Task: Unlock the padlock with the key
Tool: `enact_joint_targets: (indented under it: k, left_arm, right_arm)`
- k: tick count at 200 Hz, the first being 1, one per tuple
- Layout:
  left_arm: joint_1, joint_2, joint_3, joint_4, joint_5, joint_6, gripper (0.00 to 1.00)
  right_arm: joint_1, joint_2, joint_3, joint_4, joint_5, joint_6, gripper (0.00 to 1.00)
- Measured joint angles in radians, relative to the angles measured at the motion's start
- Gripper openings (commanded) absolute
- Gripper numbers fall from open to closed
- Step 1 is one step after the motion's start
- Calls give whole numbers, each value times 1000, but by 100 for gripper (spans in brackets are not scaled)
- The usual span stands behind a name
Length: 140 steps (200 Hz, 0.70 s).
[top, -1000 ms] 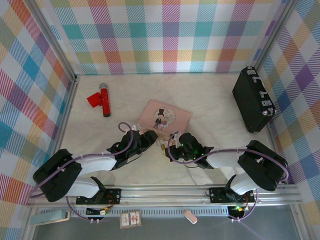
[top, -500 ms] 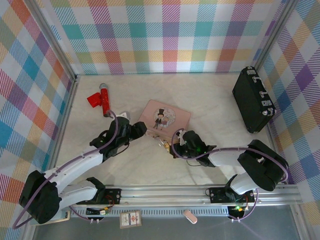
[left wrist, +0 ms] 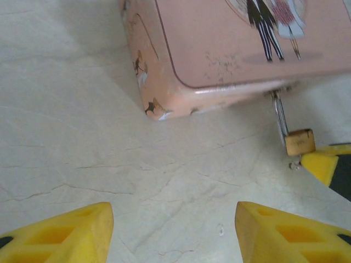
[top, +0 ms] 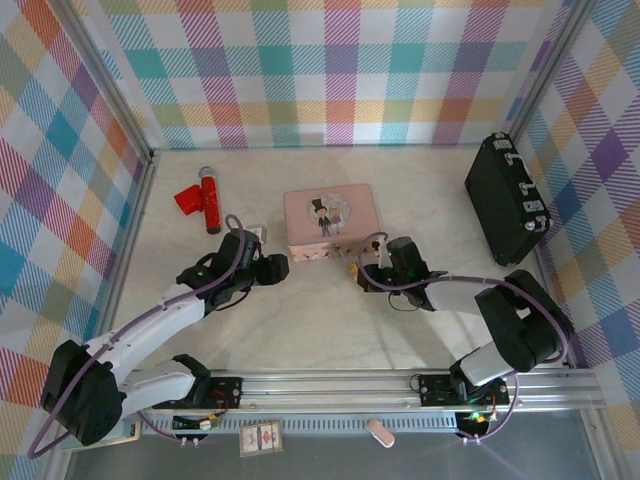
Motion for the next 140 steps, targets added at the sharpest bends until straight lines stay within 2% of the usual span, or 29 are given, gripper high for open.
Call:
enact_joint_targets:
  k: [21,48,99,140]
  left_arm:
    - [0,12,0,31,32,11,60]
    - [0,33,-6,59,49,39,60]
    - [0,98,-6,79,53,111,60]
    - [0,172,-5,124,80,181,59]
  right_arm:
    - [0,-12,22,-30,-20,-34,27]
    - [0,-55,29,-93,-32,-78,32]
    - [0,-72,95,-194,-24,-130,35]
    - [-46,53,196,-187,-79,-100,36]
